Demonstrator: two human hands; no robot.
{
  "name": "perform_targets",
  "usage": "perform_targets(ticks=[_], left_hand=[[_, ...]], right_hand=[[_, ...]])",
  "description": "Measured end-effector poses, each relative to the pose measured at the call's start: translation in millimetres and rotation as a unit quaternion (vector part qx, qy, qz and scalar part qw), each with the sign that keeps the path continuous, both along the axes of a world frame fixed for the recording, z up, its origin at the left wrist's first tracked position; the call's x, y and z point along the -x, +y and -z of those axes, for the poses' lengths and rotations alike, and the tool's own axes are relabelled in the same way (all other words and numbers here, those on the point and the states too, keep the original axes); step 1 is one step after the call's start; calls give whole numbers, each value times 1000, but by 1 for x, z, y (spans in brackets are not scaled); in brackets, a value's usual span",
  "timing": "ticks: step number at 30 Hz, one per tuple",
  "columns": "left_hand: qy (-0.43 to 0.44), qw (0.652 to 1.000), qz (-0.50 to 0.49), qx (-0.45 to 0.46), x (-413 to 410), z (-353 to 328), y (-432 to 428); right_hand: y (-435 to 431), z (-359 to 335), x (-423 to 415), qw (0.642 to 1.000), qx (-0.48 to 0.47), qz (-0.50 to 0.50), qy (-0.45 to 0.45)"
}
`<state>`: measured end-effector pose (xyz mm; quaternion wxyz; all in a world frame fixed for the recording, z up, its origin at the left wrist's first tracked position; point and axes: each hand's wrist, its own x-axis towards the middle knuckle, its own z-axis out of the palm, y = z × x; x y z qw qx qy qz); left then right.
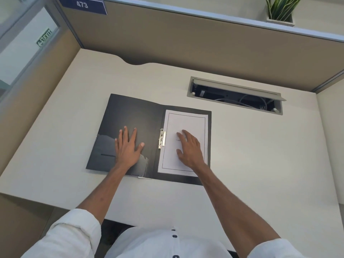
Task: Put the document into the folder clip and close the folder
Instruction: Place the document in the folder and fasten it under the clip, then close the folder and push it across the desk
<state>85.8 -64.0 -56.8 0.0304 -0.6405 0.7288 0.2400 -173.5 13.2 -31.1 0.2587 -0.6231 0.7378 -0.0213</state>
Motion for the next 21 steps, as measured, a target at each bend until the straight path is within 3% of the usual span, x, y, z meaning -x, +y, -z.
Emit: perform_targets(ticks=[8,15,21], left_hand=[[-8,993,-112,46,-67,-6,-2],[99,960,-259,24,-87,-15,-9],[149,949,-277,25,-107,-38,-21]], right_hand=[[-10,-7,-83,994,63,-66,-56],[-24,-6,-132,993,6,-96,-74],[-23,-5,-149,992,-16,-92,-89]])
